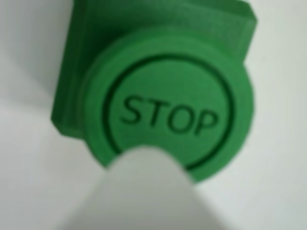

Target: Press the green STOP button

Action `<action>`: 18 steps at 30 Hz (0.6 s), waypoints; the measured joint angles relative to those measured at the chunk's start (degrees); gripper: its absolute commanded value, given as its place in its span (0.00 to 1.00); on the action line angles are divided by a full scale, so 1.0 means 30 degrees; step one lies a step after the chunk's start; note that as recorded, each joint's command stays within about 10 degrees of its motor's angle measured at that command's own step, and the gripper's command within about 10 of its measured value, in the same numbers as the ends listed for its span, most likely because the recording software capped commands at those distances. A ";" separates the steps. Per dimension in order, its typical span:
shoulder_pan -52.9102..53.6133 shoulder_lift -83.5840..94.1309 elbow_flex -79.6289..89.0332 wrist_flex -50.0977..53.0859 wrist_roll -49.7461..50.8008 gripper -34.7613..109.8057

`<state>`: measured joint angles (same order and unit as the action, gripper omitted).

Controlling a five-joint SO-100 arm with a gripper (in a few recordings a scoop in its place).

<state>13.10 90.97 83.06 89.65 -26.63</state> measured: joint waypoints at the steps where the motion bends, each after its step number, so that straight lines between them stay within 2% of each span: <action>1: 0.0000 -0.0088 0.0000 0.0000 -0.0059 0.24; 18: 0.0000 -0.1934 -0.0146 -0.0029 -0.0059 0.24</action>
<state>13.10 85.17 82.62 89.56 -26.81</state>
